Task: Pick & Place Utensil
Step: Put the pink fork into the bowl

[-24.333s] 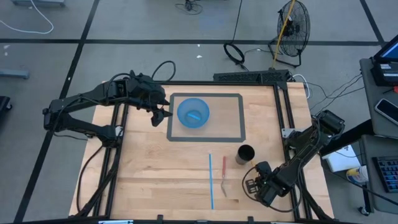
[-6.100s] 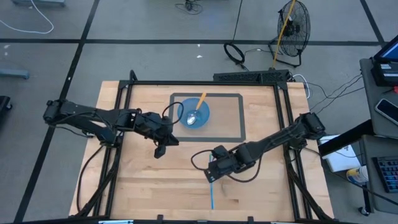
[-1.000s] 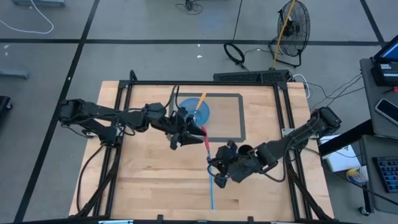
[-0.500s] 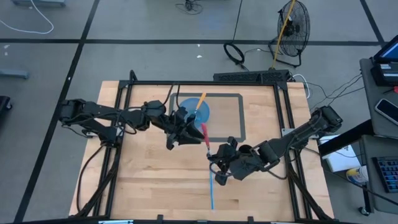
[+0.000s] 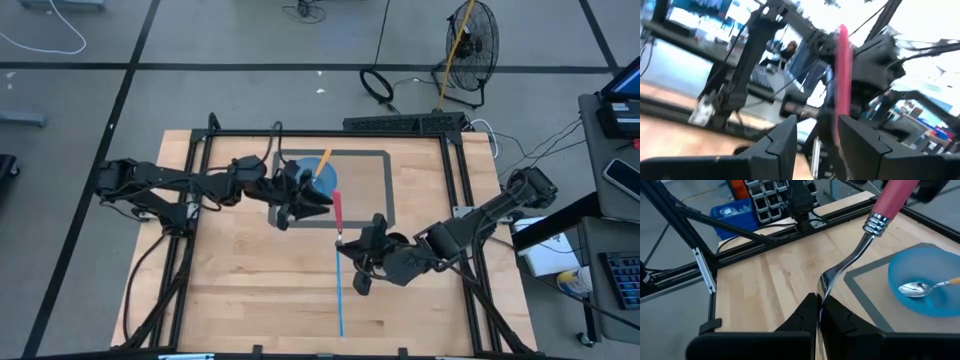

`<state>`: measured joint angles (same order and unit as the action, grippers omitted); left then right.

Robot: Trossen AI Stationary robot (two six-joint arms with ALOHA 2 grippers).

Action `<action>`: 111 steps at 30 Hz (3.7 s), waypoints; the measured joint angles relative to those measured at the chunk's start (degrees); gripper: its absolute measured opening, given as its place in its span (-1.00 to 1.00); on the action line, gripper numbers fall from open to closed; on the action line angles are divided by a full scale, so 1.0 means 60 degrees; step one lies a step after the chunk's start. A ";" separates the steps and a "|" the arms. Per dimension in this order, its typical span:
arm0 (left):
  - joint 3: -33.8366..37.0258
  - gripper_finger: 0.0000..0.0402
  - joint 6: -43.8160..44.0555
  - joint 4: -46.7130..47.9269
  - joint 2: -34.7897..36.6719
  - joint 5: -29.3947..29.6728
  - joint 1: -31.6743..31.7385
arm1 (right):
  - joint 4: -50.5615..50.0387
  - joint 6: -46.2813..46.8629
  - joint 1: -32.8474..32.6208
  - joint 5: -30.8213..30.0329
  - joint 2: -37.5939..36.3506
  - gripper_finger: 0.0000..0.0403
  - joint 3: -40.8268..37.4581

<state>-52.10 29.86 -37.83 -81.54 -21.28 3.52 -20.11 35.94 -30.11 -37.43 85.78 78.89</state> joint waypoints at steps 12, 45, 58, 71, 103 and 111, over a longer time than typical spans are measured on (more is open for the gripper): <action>0.0000 -0.28 0.0054 -0.0722 0.0004 0.0052 0.0034 | 0.0031 -0.0036 0.0165 0.0297 0.0043 -0.99 -0.0004; -0.0004 -0.73 -0.0248 -0.0931 0.0015 0.0045 0.0038 | 0.0422 -0.0248 0.0641 0.1009 0.0371 -0.99 -0.0011; -0.0004 -0.80 -0.0186 -0.0961 0.0015 0.0039 0.0027 | 0.0394 -0.0291 0.0641 0.0994 0.0371 -0.99 -0.0011; -0.0004 -0.86 -0.0163 -0.0968 0.0011 0.0041 0.0027 | 0.0382 -0.0262 0.0641 0.0988 0.0371 -0.99 -0.0011; -0.0007 -0.68 -0.0213 -0.0935 0.0011 0.0066 0.0014 | 0.0440 -0.0186 0.0641 0.0991 0.0371 -0.99 -0.0007; -0.0007 -0.76 -0.0173 -0.0953 0.0011 0.0062 -0.0046 | 0.0429 -0.0222 0.0644 0.0980 0.0371 -0.99 -0.0007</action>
<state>-52.14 28.82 -43.55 -81.47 -20.91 3.25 -17.54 34.61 -26.24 -31.55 88.01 78.85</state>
